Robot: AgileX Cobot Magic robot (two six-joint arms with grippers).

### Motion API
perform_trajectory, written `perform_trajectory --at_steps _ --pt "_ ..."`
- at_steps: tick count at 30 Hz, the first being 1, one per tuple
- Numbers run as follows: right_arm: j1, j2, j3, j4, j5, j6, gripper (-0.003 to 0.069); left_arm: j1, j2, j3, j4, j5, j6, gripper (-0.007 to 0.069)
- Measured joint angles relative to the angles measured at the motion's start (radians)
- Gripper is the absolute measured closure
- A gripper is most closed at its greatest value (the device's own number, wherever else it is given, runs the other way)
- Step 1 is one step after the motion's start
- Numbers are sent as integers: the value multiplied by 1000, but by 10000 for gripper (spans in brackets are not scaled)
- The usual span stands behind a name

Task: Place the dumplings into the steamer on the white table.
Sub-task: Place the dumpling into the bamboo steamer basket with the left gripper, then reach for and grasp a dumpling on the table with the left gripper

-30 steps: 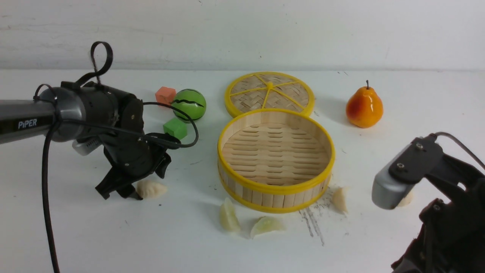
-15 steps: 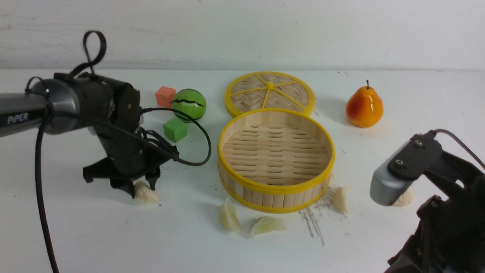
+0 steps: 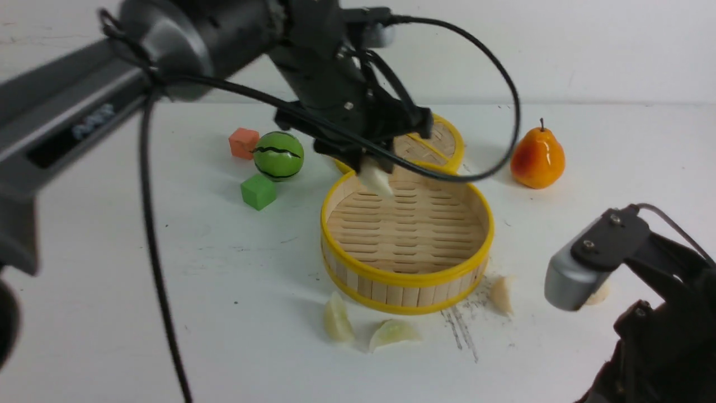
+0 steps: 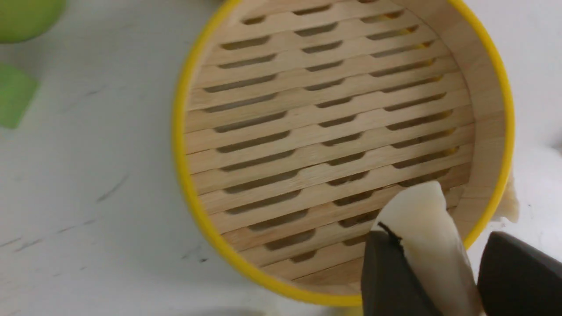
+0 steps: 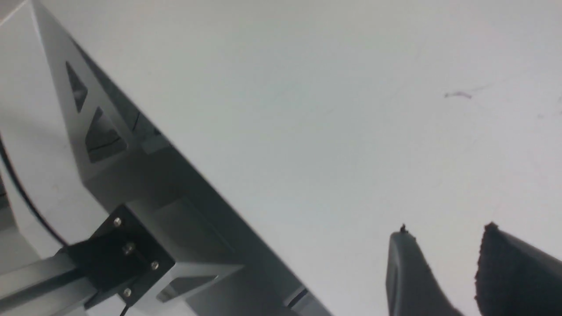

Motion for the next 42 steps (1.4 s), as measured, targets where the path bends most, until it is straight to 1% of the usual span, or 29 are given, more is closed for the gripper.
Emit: perform_trajectory --at_steps 5,9,10,13,20,22,23,25,28,30,31,33,34,36,37,40,42 --pt "0 -51 0 -1 31 35 423 -48 172 -113 1 -40 0 363" --pt "0 -149 0 -5 41 72 423 -45 272 -170 16 -121 -43 365" --pt "0 -154 0 -5 41 72 423 -44 276 -173 16 -121 -46 366" --pt "0 -259 0 -5 50 95 423 -38 345 -208 31 -183 -71 368" --pt "0 -386 0 -7 63 98 423 -37 414 -223 56 -235 -122 370" --pt "0 -400 0 -7 64 98 423 -37 417 -224 68 -239 -124 342" --pt "0 -402 0 -7 64 98 423 -37 417 -225 74 -235 -124 312" --pt "0 -402 0 -7 64 98 423 -37 413 -227 80 -211 -124 235" --pt "0 -402 0 -8 64 98 423 -37 380 -227 84 -129 -125 109" --pt "0 -402 0 -8 64 98 425 -38 334 -227 85 -52 -121 54" --pt "0 -402 0 -8 64 98 425 -38 309 -227 85 -20 -110 41" --pt "0 -402 0 -8 64 98 425 -38 263 -227 85 40 -91 33" --pt "0 -402 0 -8 64 98 425 -38 212 -229 85 102 -63 34" --pt "0 -402 0 -8 64 98 425 -38 148 -230 86 155 -27 50" --pt "0 -402 0 -8 64 98 425 -38 134 -229 86 161 -17 55" --pt "0 -402 0 -8 55 98 425 -38 -7 -151 87 177 26 99" --pt "0 -402 0 -8 48 98 425 -38 -87 -58 86 179 34 125"
